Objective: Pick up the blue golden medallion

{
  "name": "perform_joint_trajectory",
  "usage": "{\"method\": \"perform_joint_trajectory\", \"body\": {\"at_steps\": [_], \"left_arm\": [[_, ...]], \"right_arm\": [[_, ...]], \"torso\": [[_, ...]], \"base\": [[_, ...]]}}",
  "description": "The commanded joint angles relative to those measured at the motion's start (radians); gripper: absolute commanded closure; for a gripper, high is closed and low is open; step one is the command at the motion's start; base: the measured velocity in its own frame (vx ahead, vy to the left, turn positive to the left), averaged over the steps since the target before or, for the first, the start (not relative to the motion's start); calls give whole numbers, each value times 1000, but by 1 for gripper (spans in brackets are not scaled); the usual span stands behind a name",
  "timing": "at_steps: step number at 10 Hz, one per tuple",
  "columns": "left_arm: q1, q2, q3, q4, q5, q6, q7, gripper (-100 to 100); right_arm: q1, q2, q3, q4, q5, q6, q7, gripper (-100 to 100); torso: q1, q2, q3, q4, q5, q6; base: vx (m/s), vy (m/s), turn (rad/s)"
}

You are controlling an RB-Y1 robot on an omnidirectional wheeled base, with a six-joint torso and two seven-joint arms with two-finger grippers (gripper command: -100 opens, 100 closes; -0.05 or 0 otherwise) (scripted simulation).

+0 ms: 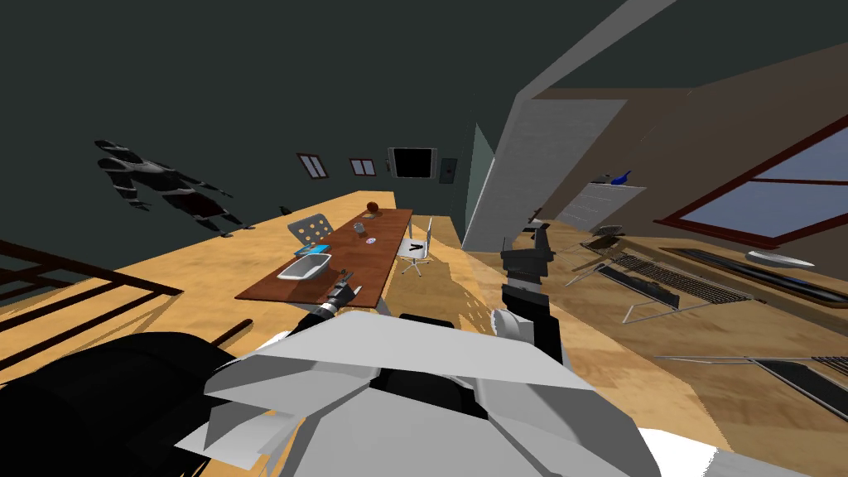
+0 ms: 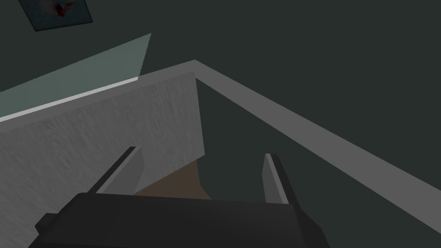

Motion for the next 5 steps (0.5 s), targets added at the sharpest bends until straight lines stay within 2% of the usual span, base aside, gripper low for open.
{"method": "perform_joint_trajectory", "body": {"at_steps": [1,2,3,4,5], "left_arm": [[18,37,-10,50,8,16,40,-100],[18,37,-10,61,8,16,40,-100],[19,64,-24,97,12,29,70,-100],[19,64,-24,119,12,29,70,-100],[20,90,-36,155,15,41,100,-100]], "right_arm": [[0,0,0,0,0,0,0,0],[0,0,0,0,0,0,0,0],[0,0,0,0,0,0,0,0],[0,0,0,0,0,0,0,0],[0,0,0,0,0,0,0,0]], "torso": [[0,0,0,0,0,0],[1,0,0,0,0,0],[1,2,1,0,0,0],[3,2,1,1,1,0],[2,3,2,1,1,0]], "base": [[155,-39,-51],[107,-22,-23],[120,-7,-63],[113,-8,-32],[127,-30,-57]]}}
